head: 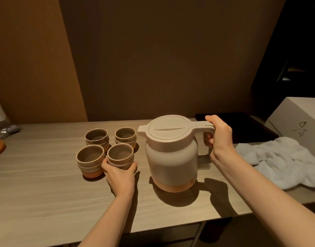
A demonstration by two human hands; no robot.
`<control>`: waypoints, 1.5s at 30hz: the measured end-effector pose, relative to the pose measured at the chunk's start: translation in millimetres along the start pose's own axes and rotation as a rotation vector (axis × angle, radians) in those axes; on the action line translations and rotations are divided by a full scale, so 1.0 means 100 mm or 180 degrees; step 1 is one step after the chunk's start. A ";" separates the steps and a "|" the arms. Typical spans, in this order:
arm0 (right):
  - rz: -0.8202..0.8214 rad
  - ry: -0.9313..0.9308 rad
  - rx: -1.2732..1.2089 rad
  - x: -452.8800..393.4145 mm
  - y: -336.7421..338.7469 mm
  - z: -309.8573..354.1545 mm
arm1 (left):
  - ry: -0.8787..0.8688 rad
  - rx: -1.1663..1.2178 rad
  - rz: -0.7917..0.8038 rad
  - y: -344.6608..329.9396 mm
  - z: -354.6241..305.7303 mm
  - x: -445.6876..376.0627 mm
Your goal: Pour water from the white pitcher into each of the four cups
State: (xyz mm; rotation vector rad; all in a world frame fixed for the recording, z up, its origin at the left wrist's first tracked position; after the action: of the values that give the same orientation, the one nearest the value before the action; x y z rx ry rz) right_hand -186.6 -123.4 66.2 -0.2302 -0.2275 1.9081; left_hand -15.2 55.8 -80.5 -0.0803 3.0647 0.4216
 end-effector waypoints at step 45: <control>0.0321 0.0083 0.0186 0.18 -0.07 0.15 | -0.2468 -0.1805 0.0719 0.76 -0.88 -0.09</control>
State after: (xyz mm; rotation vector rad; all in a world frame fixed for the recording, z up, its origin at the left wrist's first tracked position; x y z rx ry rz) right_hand -190.1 -104.3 81.4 -0.2309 -0.1447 2.0073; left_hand -14.4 105.0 25.1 0.3310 2.1296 1.0318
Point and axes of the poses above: each hand's wrist, its own x-axis away from the middle knuckle, its own y-axis out of the back of the hand, z = x × y, the point moved 3 cm from there along -x, towards the middle knuckle, and after that the axes turned 6 degrees about -x, right-handed, at the moved point
